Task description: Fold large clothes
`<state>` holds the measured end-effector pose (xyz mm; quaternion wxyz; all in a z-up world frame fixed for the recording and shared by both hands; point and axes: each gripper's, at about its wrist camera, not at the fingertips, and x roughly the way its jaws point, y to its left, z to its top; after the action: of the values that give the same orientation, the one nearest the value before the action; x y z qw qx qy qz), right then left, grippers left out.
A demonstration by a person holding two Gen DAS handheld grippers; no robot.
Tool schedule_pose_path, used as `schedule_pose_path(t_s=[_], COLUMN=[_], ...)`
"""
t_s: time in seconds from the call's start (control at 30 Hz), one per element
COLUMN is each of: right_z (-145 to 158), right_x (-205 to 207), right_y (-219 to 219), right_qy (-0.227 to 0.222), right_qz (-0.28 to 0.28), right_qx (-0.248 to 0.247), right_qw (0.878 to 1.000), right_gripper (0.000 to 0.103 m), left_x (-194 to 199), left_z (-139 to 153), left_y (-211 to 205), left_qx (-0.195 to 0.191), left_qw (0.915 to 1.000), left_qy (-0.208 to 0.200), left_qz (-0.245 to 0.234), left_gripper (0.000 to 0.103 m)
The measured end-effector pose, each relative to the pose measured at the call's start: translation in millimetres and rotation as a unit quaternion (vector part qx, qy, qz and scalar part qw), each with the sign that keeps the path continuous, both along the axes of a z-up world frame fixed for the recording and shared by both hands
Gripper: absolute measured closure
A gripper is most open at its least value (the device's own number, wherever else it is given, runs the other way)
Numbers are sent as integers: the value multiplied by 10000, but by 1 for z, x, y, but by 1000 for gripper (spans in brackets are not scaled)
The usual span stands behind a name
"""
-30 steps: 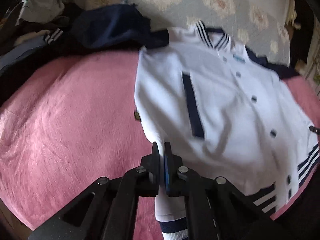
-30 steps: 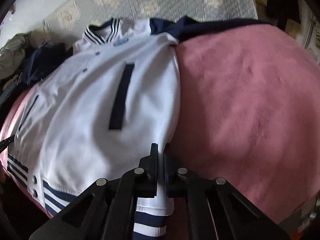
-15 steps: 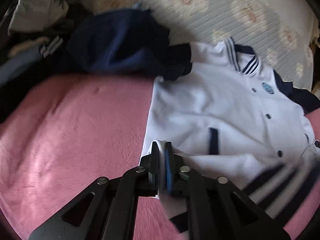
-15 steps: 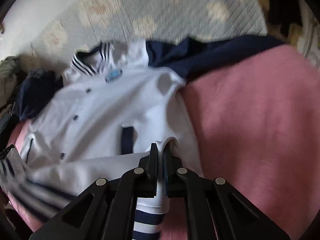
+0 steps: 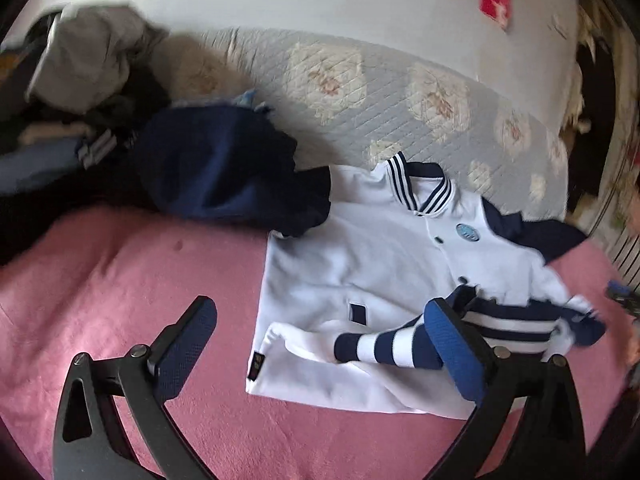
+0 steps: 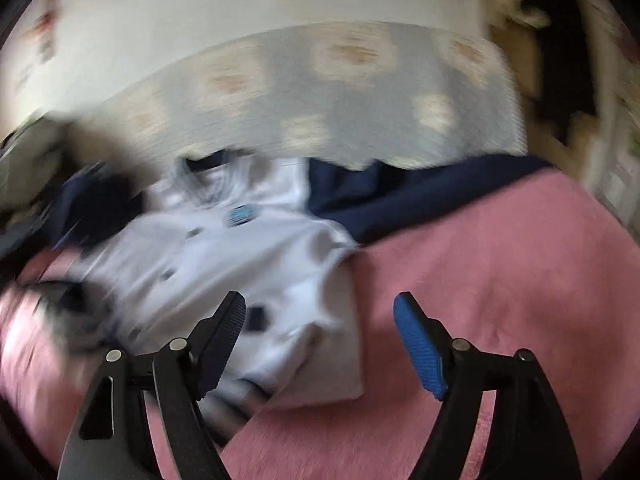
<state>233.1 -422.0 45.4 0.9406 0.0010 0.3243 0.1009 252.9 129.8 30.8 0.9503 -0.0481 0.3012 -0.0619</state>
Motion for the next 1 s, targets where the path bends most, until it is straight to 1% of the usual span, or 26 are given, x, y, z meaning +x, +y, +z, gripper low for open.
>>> schedule_pose_path(t_s=[0.03, 0.07, 0.1, 0.13, 0.2, 0.27, 0.3, 0.37, 0.4, 0.43, 0.47, 0.5, 0.57, 0.63, 0.67, 0.7, 0.73, 0.77, 0.8, 0.83, 0.87, 0.93, 1.0], right_z=[-3, -7, -14, -19, -26, -28, -29, -28, -29, -33, -42, -50, -64, -73, -73, -68, -63, -56, -48, -43, -38, -37, -45], right_x=[-2, -4, -5, -6, -14, -20, -23, -31, -33, -35, -32, -26, -13, 0, 5, 10, 12, 15, 19, 23, 29, 43, 56], right_y=[11, 23, 41, 54, 77, 89, 93, 101, 106, 112, 118, 121, 123, 115, 110, 102, 97, 89, 78, 70, 58, 39, 19], right_qy=[9, 17, 24, 29, -32, -111, -142, -276, -290, -287, -253, -191, 37, 235, 281, 266, 215, 124, -11, -64, -67, 116, 366], right_qz=[339, 548, 718, 833, 1057, 1167, 1285, 1513, 1601, 1602, 1431, 1298, 1218, 999, 905, 743, 597, 395, 98, -63, -238, -428, -730], right_qx=[-174, -437, -874, -1123, -1576, -1680, -1672, -1608, -1676, -1819, -2252, -2520, -2702, -2691, -2628, -2451, -2338, -2225, -2081, -1943, -1698, -1227, -827], right_qw=[9993, 9975, 9936, 9902, 9818, 9788, 9774, 9749, 9723, 9698, 9634, 9588, 9551, 9576, 9602, 9663, 9702, 9741, 9781, 9809, 9852, 9914, 9932], right_gripper=[15, 15, 15, 15, 15, 15, 15, 15, 15, 15, 15, 15, 15, 15, 15, 15, 15, 15, 15, 15, 15, 15, 15], left_x=[1, 6, 11, 15, 21, 14, 8, -4, -9, -13, -16, -16, -9, 8, 23, 35, 45, 54, 59, 65, 69, 72, 71], left_z=[-3, -7, -13, -18, -25, -23, -19, -10, -7, -3, -2, -1, -7, -18, -25, -29, -34, -38, -43, -48, -53, -58, -60], left_y=[-8, -15, -22, -26, -29, -30, -32, -38, -42, -47, -51, -55, -63, -69, -70, -66, -62, -55, -49, -43, -38, -31, -29], left_qx=[208, 440, 589, 642, 539, 327, 247, 282, 367, 473, 523, 567, 850, 1155, 1243, 1213, 1127, 999, 897, 783, 666, 423, 381], left_qw=[9998, 9990, 9982, 9977, 9974, 9980, 9982, 9976, 9971, 9961, 9947, 9930, 9916, 9899, 9893, 9899, 9910, 9923, 9930, 9930, 9927, 9930, 9933], left_qy=[-38, -16, 74, 202, 463, 451, 347, 80, -39, -147, -198, -211, -108, 156, 359, 502, 590, 658, 706, 840, 966, 1072, 1054], left_qz=[-3, -16, -23, -36, -119, -287, -433, -630, -670, -735, -867, -1015, -970, -807, -673, -535, -421, -334, -304, -285, -282, -263, -278], left_gripper=[0, 0, 0, 0, 0, 0, 0, 0, 0, 0, 0, 0, 0, 0, 0, 0, 1, 6, 17, 23, 30, 32, 31])
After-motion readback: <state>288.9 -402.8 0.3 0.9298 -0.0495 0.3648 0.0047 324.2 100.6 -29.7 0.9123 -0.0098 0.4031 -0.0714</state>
